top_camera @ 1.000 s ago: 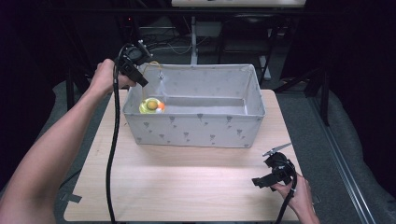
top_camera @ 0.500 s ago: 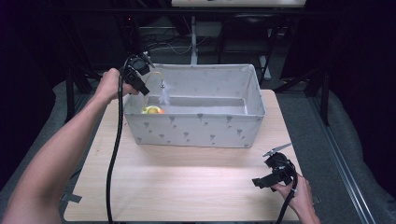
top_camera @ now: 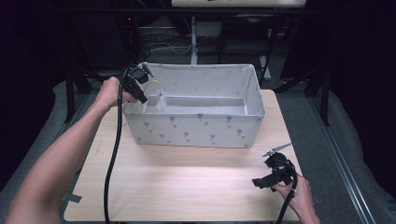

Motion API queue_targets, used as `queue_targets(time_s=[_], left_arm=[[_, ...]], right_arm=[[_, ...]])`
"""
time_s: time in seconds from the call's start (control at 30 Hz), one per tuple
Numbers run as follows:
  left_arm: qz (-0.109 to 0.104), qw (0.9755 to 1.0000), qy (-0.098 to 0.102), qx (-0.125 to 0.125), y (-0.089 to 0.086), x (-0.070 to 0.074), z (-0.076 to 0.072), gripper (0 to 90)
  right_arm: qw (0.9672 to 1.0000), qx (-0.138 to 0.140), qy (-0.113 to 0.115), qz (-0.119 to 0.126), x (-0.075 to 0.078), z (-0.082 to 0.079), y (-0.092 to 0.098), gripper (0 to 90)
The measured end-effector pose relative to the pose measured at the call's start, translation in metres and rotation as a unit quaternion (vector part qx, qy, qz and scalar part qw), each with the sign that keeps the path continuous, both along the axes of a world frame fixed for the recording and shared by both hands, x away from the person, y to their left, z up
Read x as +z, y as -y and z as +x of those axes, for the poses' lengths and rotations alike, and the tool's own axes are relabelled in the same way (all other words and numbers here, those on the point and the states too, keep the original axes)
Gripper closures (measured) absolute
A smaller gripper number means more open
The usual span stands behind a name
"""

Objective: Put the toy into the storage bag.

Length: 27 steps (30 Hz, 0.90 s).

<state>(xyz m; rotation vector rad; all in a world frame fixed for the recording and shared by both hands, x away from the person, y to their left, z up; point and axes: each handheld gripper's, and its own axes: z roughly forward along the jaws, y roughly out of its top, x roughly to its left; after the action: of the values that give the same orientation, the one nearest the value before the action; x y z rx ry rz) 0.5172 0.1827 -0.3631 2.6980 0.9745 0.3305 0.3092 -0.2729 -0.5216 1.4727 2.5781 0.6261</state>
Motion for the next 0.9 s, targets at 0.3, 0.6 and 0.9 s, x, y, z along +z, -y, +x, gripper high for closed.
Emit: queue_targets(time_s=[0.3,0.6,0.9], left_arm=[[0.015,0.9997,-0.018,0.004,-0.003,-0.013,0.001,88.0],[0.034,0.9987,-0.038,0.005,-0.004,-0.019,0.002,87.9],[0.048,0.9977,-0.049,0.006,-0.005,-0.025,0.002,87.8]], right_arm=[[1.0000,0.000,-0.001,0.008,-0.001,0.000,-0.001,0.5],[1.0000,0.002,-0.003,0.003,-0.001,0.000,0.000,0.5],[1.0000,0.000,-0.002,0.007,-0.001,0.000,0.000,0.5]])
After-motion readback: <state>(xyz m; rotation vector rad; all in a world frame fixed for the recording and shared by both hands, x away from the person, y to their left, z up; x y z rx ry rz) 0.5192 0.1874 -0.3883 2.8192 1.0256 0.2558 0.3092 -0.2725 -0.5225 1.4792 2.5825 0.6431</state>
